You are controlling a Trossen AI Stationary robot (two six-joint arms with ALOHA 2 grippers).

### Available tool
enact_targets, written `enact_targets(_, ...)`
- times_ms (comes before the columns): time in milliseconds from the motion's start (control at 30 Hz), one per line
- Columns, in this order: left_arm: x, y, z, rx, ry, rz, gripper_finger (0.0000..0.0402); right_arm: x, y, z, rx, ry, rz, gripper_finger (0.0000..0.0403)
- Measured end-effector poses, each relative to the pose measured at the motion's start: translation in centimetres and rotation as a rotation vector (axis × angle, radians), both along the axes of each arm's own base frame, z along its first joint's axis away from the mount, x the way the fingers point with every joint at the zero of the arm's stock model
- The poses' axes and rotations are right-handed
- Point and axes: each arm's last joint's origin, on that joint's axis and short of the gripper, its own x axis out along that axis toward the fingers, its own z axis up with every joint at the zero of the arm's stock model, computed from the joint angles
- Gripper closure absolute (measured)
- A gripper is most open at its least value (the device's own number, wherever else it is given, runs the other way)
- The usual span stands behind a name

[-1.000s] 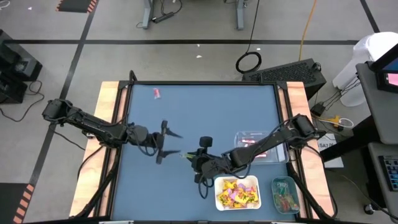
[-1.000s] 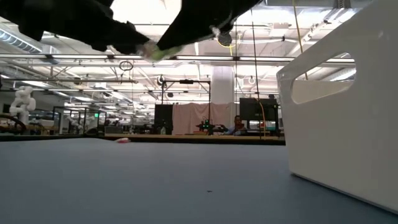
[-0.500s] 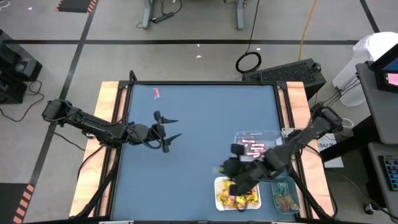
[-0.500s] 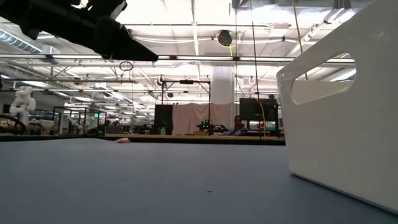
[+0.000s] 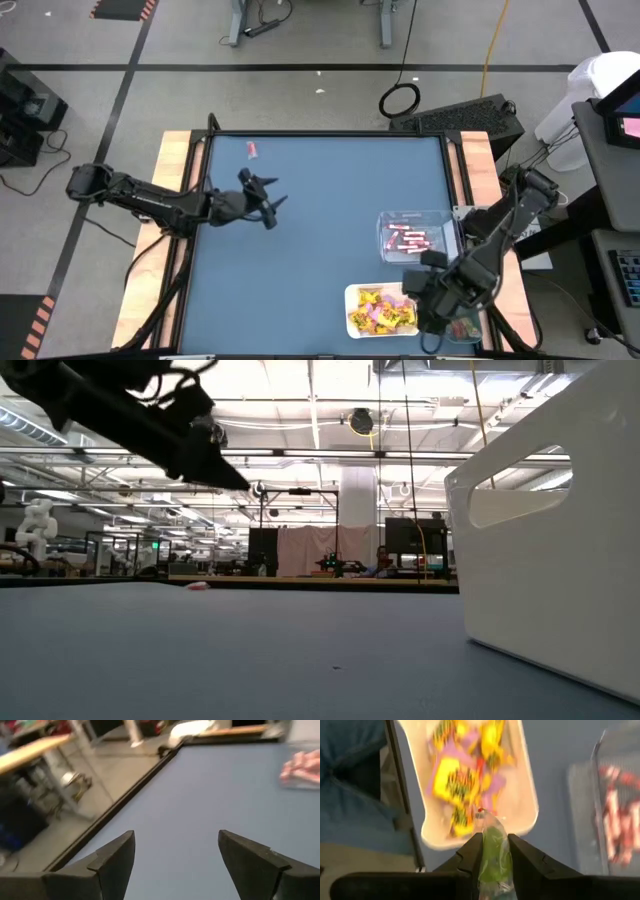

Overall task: Sort candy
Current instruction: Put the green gummy into the blue bin

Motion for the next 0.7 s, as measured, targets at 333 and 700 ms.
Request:
enact_targets(333, -0.4, 1.6, -0.8, -0.065, 0.056, 0.088, 0.0111, -3.8, 2.3, -0.3, 0.019, 0.125, -0.097, 0.0324)
enact_targets(700, -1.1, 3.2, -1.8, -0.100, 0.142, 0.198, 0.0111, -8.4, 3.6, -1.9, -0.067, 0.215, -0.234, 0.0324)
